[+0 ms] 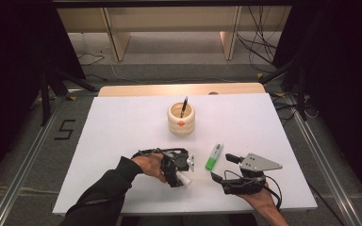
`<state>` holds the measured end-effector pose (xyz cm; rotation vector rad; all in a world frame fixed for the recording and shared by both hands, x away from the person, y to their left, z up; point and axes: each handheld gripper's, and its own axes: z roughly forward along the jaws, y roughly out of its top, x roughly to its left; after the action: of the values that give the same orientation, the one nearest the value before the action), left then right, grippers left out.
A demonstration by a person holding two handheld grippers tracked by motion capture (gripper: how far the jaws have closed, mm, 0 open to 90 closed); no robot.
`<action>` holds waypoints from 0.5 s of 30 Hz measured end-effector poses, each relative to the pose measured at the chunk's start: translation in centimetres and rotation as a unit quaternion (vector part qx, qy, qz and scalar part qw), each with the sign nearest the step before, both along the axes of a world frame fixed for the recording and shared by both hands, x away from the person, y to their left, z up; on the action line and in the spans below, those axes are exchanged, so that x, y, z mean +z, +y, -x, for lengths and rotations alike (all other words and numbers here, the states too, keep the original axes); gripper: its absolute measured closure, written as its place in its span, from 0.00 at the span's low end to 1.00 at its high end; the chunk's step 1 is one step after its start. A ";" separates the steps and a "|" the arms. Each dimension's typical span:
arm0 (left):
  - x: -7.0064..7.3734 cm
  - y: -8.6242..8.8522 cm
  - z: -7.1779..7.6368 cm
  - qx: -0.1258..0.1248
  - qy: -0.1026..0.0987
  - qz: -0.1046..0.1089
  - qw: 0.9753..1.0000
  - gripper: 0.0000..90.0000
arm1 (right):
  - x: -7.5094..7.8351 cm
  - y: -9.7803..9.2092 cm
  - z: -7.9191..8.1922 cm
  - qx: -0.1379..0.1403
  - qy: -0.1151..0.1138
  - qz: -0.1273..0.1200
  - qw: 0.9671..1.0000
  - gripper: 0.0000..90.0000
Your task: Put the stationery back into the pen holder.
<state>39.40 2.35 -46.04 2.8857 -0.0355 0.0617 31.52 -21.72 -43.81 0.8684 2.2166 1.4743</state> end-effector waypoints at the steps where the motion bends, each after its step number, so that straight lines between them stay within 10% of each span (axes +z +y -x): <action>1: 0.0 -0.1 0.1 -0.005 0.001 -0.001 1.000 0.51 | 0.0 0.0 0.0 0.000 0.000 0.000 1.000 0.19; 15: 0.2 0.0 0.4 -0.021 0.007 0.005 1.000 0.77 | 0.0 0.0 0.0 0.000 0.001 0.000 1.000 0.19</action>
<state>38.99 2.34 -45.79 2.8731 -0.0933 0.0350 31.53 -21.76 -43.80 0.8707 2.2175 1.4752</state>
